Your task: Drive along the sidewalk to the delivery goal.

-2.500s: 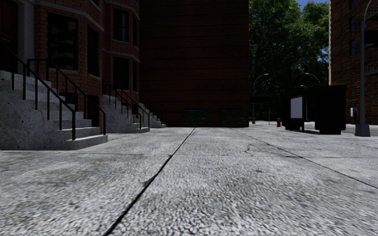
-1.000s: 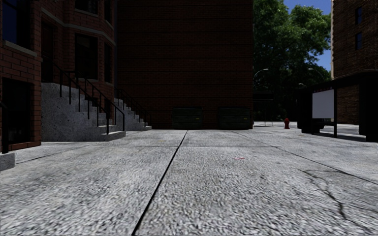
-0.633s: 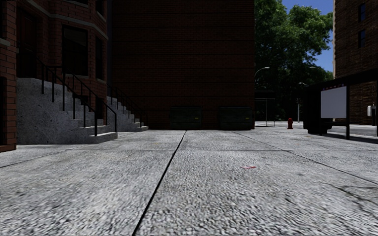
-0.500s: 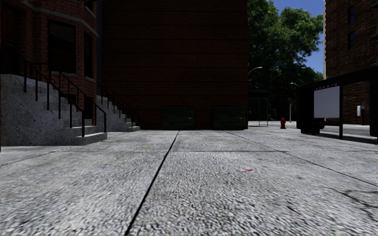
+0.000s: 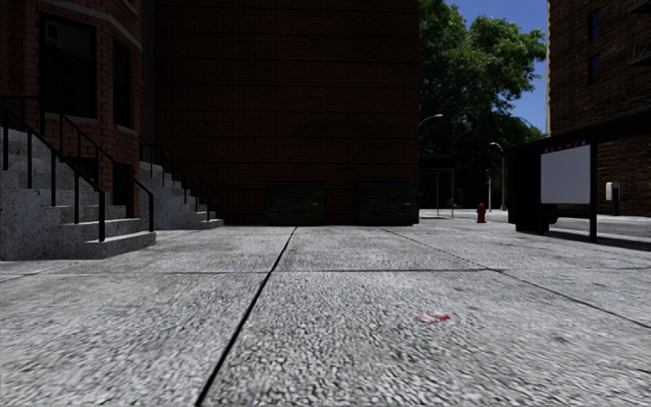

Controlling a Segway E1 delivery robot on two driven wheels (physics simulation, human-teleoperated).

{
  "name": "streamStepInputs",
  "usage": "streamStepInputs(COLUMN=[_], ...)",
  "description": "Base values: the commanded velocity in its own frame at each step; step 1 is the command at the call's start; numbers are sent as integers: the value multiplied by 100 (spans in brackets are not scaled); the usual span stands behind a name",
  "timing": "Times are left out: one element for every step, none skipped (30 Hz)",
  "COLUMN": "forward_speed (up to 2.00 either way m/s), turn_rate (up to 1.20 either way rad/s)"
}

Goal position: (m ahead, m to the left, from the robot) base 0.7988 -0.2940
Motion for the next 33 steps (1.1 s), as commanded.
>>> streamStepInputs(forward_speed=[110, 109, 109, 109, 109, 108, 108, 108, 108, 99, 99, 87, 81, 72, 0, 0, 0, 0, 0, 0, 0, 0, 0, 0, 0, 0, 0, 0, 0, 0, 0, 0, 0], turn_rate=[-25, -27, -27, -27, -22, -3, -3, 0, 0, 0, 0, 0, 0, 0, 0, 0, 0, 0, 0, 0, 0, 0, 0, 0, 0, 0, 0, 0, 0, 0, 0, 0, 0])
